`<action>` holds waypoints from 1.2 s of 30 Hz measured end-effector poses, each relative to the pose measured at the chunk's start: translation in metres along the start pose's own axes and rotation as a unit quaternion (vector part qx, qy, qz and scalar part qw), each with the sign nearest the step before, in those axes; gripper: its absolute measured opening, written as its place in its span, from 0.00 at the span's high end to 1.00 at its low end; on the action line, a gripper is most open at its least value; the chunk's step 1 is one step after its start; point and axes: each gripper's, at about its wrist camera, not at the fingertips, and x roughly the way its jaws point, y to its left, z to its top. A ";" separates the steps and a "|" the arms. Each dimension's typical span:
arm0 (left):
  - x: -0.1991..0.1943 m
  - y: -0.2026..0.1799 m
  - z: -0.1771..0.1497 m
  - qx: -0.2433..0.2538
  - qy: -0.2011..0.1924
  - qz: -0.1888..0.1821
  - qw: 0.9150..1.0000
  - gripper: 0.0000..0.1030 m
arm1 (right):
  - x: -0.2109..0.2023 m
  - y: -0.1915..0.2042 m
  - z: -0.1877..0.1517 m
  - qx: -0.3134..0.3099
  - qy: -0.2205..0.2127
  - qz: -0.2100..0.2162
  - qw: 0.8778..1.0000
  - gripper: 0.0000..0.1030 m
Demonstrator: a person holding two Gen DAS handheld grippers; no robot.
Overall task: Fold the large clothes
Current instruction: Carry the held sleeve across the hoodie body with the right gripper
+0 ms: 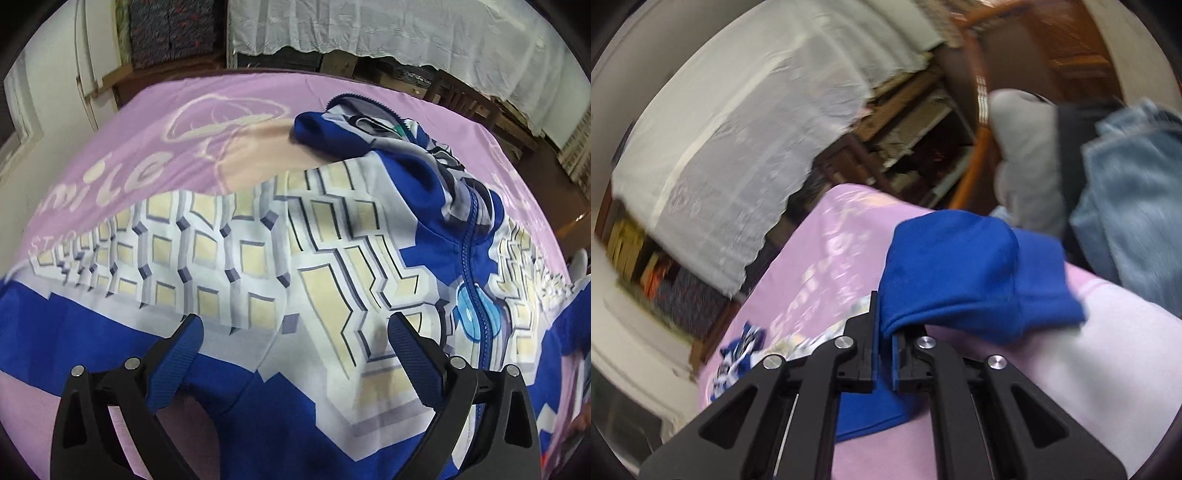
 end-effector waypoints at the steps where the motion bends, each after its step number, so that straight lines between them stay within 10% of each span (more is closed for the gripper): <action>1: -0.001 0.003 0.002 -0.005 0.000 -0.004 1.000 0.03 | 0.000 0.009 -0.002 -0.010 0.003 0.004 1.000 0.96; 15: -0.019 0.013 0.006 -0.017 -0.020 -0.016 1.000 0.03 | 0.007 0.133 -0.073 -0.154 0.091 0.057 0.982 0.96; 27: -0.022 0.002 0.003 0.016 -0.034 0.009 0.999 0.03 | 0.057 0.199 -0.180 -0.294 0.242 0.043 0.923 0.89; 32: -0.023 -0.009 0.000 0.044 -0.047 0.030 0.997 0.03 | 0.049 0.199 -0.187 -0.327 0.264 0.044 0.906 0.48; 36: -0.034 -0.024 -0.006 0.081 -0.079 0.052 0.992 0.03 | 0.015 0.188 -0.169 -0.311 0.262 0.089 0.909 0.43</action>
